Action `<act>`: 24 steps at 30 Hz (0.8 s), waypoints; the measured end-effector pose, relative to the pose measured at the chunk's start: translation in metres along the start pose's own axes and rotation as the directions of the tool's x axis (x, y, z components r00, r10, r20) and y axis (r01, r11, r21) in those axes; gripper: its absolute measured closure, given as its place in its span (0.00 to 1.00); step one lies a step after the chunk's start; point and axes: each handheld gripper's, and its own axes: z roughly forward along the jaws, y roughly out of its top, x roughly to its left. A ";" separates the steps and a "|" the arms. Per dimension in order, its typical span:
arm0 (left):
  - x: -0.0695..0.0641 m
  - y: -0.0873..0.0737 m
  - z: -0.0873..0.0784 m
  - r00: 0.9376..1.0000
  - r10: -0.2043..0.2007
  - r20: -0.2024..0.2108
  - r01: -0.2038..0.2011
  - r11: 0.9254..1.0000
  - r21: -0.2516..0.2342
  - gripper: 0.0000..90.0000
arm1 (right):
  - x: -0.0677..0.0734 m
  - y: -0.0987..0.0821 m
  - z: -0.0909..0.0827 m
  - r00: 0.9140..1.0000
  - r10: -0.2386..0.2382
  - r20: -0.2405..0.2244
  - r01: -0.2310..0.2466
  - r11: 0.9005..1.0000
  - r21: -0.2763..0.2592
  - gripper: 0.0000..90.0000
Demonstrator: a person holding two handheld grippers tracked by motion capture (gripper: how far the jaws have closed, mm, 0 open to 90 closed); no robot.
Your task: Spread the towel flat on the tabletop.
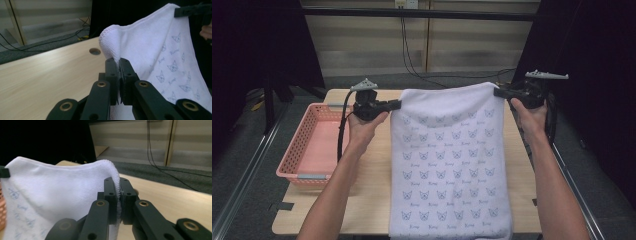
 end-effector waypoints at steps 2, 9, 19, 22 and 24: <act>-0.003 -0.009 -0.003 1.000 -0.003 0.014 0.003 1.000 0.002 0.97 | 0.004 -0.012 -0.003 1.000 0.003 -0.002 -0.003 1.000 0.028 0.96; -0.022 -0.036 -0.028 0.999 0.003 0.044 -0.004 1.000 0.003 0.97 | 0.026 -0.045 -0.036 0.997 -0.023 -0.074 0.028 0.997 0.073 0.96; -0.080 -0.107 -0.067 0.993 0.034 0.117 -0.047 0.993 0.107 0.97 | 0.070 -0.113 -0.096 0.985 -0.063 -0.161 0.089 0.983 0.159 0.96; -0.088 -0.135 -0.076 0.991 -0.014 0.135 -0.005 0.990 0.139 0.97 | 0.079 -0.139 -0.108 0.985 -0.064 -0.162 0.099 0.971 0.217 0.96; -0.090 -0.154 -0.076 0.990 -0.034 0.140 0.006 0.981 0.194 0.97 | 0.080 -0.161 -0.113 0.985 -0.030 -0.172 0.075 0.962 0.262 0.96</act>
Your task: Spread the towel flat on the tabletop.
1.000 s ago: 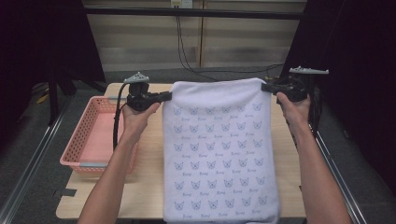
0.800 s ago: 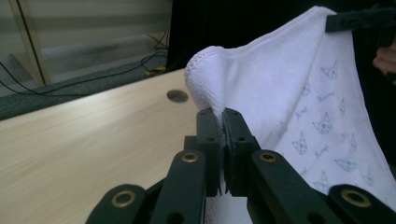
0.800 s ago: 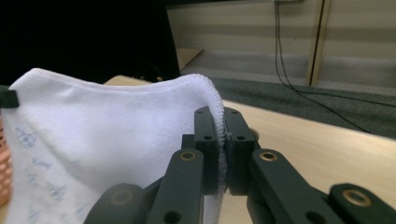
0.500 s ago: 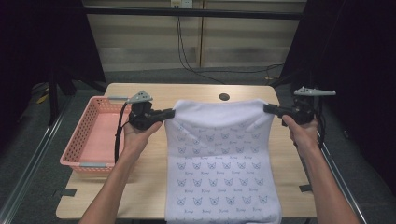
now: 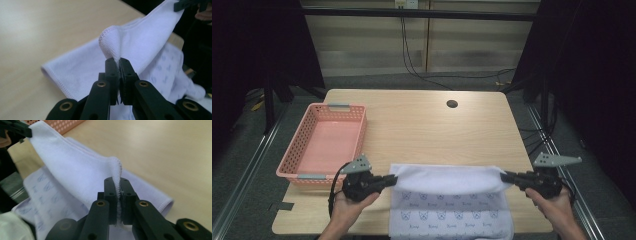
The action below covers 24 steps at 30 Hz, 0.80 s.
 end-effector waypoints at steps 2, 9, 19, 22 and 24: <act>-0.001 -0.016 0.006 1.000 -0.029 0.009 0.028 0.998 0.062 0.96 | 0.002 -0.017 0.005 1.000 0.019 0.001 -0.019 0.999 0.039 0.96; -0.006 -0.036 0.021 0.999 -0.038 0.032 0.032 0.985 0.170 0.96 | 0.006 -0.047 0.021 1.000 0.016 0.019 -0.019 0.979 0.202 0.95; 0.007 -0.035 0.038 0.998 -0.047 0.033 0.038 0.967 0.254 0.96 | -0.001 -0.056 0.045 0.999 0.025 0.027 -0.032 0.953 0.302 0.95; 0.012 -0.032 0.043 0.999 -0.040 0.020 0.034 0.970 0.242 0.96 | -0.003 -0.054 0.049 0.999 0.020 0.036 -0.029 0.957 0.289 0.96; 0.016 -0.026 0.046 1.000 -0.014 -0.011 0.017 0.969 0.247 0.96 | -0.006 -0.051 0.052 0.999 0.016 0.048 -0.029 0.958 0.284 0.96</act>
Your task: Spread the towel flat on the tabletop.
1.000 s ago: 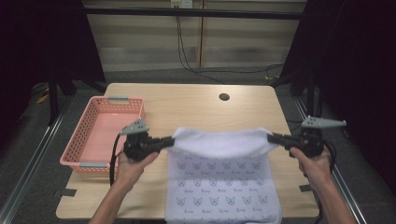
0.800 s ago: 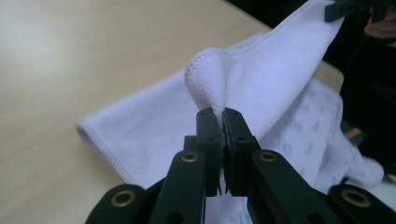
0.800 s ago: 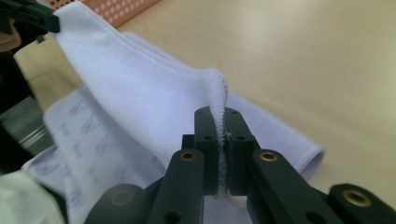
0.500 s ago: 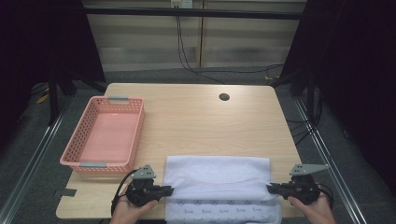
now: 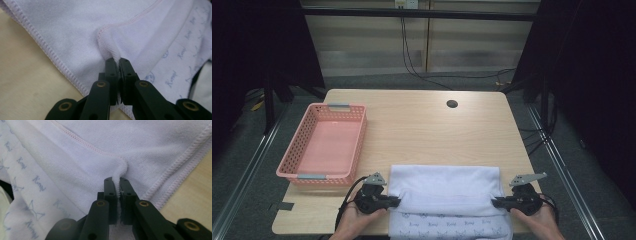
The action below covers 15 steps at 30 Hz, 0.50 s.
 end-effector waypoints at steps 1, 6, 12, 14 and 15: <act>0.003 0.003 0.001 1.000 0.000 -0.012 0.000 1.000 0.001 0.96 | -0.002 0.002 0.001 1.000 0.004 0.003 -0.004 1.000 -0.006 0.96; 0.019 0.021 0.010 0.997 -0.014 -0.071 0.012 1.000 -0.026 0.96 | -0.012 0.012 0.006 1.000 0.016 0.020 -0.016 1.000 -0.008 0.96; 0.044 0.041 0.021 0.994 -0.067 -0.088 0.062 0.996 -0.056 0.97 | -0.031 0.031 0.016 0.999 0.038 0.034 -0.037 0.999 -0.026 0.96; 0.050 0.044 0.023 0.994 -0.072 -0.080 0.067 0.996 -0.061 0.97 | -0.039 0.038 0.020 0.999 0.034 0.038 -0.033 0.999 -0.039 0.96; 0.053 0.045 0.023 0.994 -0.077 -0.082 0.072 0.995 -0.065 0.97 | -0.043 0.041 0.022 0.998 0.043 0.040 -0.041 0.998 -0.044 0.96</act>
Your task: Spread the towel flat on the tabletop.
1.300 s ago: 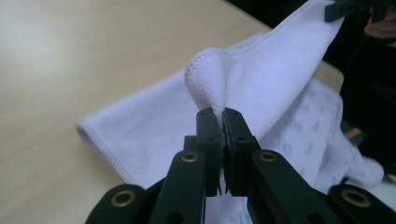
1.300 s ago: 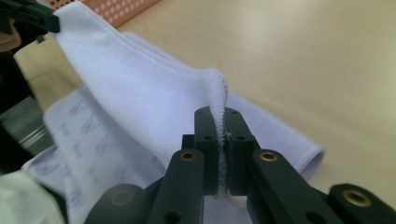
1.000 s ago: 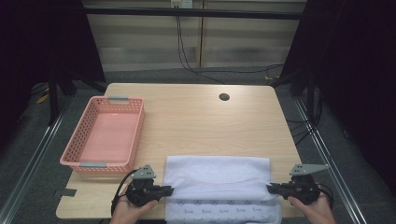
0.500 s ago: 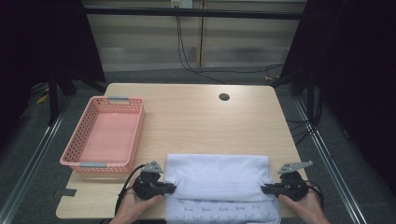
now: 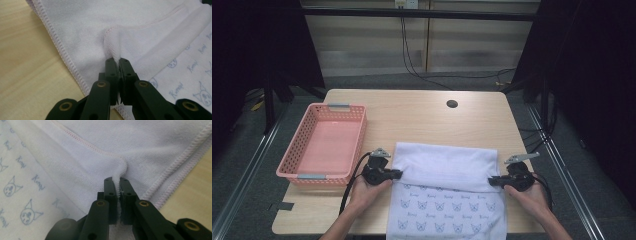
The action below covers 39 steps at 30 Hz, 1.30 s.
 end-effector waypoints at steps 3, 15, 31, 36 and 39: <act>0.006 0.006 0.003 1.000 -0.004 -0.028 0.004 1.000 -0.004 0.97 | -0.008 0.009 0.006 1.000 0.014 0.017 -0.013 1.000 -0.011 0.96; 0.035 0.035 0.017 0.992 -0.015 -0.126 0.011 0.999 -0.031 0.97 | -0.037 0.047 0.032 0.999 0.040 0.037 -0.038 0.998 -0.052 0.96; 0.079 0.079 0.039 0.972 -0.046 -0.231 0.037 0.998 -0.042 0.97 | -0.066 0.101 0.067 0.988 0.095 0.123 -0.083 0.992 -0.097 0.96; 0.092 0.090 0.046 0.959 -0.047 -0.280 0.032 0.998 -0.058 0.96 | -0.070 0.115 0.079 0.978 0.142 0.154 -0.121 0.983 -0.140 0.96; 0.098 0.092 0.047 0.963 -0.083 -0.255 0.066 0.995 -0.072 0.96 | -0.072 0.122 0.084 0.974 0.152 0.168 -0.128 0.981 -0.143 0.96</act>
